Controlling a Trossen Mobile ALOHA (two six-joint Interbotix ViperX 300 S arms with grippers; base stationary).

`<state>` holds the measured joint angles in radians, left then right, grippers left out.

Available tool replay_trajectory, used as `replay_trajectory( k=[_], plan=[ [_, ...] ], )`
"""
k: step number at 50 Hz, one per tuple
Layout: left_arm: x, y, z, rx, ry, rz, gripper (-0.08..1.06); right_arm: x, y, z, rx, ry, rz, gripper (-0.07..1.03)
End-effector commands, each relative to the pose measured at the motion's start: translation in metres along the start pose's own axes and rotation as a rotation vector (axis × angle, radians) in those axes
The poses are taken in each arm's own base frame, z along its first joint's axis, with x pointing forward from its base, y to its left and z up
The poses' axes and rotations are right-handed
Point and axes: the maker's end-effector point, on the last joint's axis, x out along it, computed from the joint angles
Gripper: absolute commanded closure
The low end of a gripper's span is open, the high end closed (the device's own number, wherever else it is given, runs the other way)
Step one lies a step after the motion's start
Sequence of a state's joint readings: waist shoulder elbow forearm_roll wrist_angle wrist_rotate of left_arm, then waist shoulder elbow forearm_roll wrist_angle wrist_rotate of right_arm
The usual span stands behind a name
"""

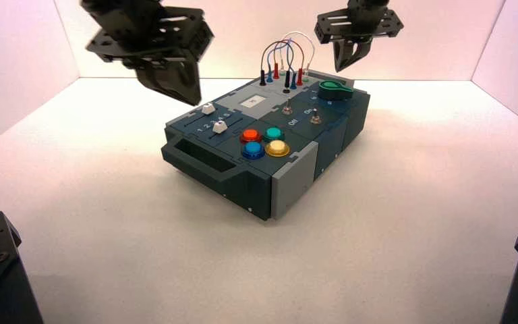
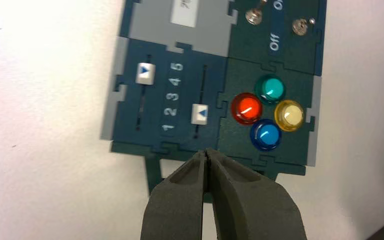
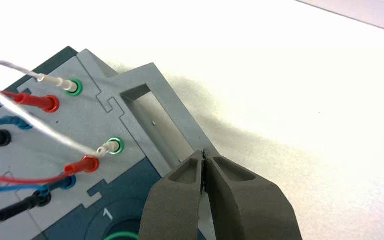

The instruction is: Flip the top switch off with the right gripper.

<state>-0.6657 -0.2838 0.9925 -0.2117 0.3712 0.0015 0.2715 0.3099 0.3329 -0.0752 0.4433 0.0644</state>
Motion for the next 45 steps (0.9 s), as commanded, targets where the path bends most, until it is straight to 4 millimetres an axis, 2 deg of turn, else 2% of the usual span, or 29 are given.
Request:
replay_trajectory(
  k=[1,33,45],
  plan=[
    [0.0,-0.007,0.013,0.007,-0.025,-0.011,1.01,-0.005,0.005,0.016,0.01,-0.027,0.01,0.98],
    [-0.004,-0.006,-0.003,0.021,0.058,-0.011,1.01,0.018,0.013,0.002,0.025,0.044,0.026,0.98],
    [0.004,-0.005,-0.012,0.044,0.116,-0.004,1.01,0.018,0.013,-0.003,0.024,0.072,0.026,0.98]
  ],
)
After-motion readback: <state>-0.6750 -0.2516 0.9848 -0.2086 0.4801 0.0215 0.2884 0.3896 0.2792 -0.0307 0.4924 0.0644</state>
